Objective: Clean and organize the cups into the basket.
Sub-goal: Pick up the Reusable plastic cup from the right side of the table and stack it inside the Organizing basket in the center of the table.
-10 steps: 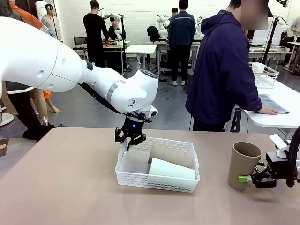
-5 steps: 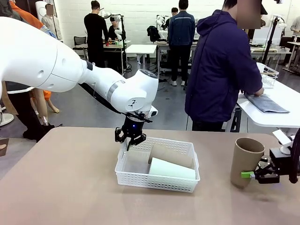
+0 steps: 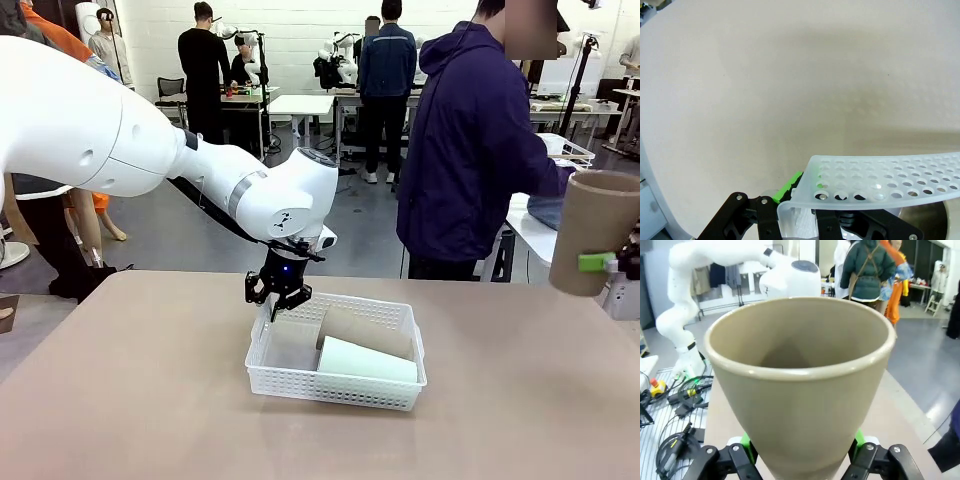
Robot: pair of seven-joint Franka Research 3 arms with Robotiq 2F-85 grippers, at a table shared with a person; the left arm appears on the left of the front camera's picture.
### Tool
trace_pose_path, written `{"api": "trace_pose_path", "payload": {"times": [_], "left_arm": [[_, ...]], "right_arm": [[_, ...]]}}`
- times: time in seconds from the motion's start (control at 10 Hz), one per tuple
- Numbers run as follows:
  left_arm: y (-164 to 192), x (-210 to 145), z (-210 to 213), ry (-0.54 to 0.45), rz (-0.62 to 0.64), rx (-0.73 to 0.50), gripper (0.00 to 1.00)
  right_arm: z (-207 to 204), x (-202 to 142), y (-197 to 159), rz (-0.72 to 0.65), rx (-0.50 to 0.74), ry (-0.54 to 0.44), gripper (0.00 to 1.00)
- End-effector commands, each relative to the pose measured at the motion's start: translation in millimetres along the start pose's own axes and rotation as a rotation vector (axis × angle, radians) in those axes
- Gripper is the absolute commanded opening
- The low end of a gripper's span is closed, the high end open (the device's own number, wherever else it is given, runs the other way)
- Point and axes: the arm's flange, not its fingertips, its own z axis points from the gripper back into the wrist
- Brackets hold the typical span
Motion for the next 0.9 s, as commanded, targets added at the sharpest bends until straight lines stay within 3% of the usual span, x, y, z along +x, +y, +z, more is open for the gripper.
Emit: {"api": "trace_pose_path", "payload": {"times": [0.0,0.5,0.6,0.7,0.8], "left_arm": [[2.5,-1.2,-0.9,-0.006,-0.005,0.011,0.00],[2.5,-1.2,-0.9,-0.006,-0.005,0.011,0.00],[2.5,-1.2,-0.9,-0.006,-0.005,0.011,0.00],[2.5,-1.2,-0.9,-0.006,-0.005,0.011,0.00],[2.5,-1.2,-0.9,-0.006,-0.005,0.011,0.00]], "right_arm": [[-9.3,-6.2,0.3,-0.018,-0.002,0.034,0.22],[0.0,0.0,0.0,0.000,0.000,0.000,0.22],[-1.8,1.3,0.6,-0.007,0.000,0.007,0.81],[-25.3,39.3,11.1,0.058,-0.001,0.147,0.81],[-50.8,74.6,12.4,0.103,0.032,0.228,0.81]]}}
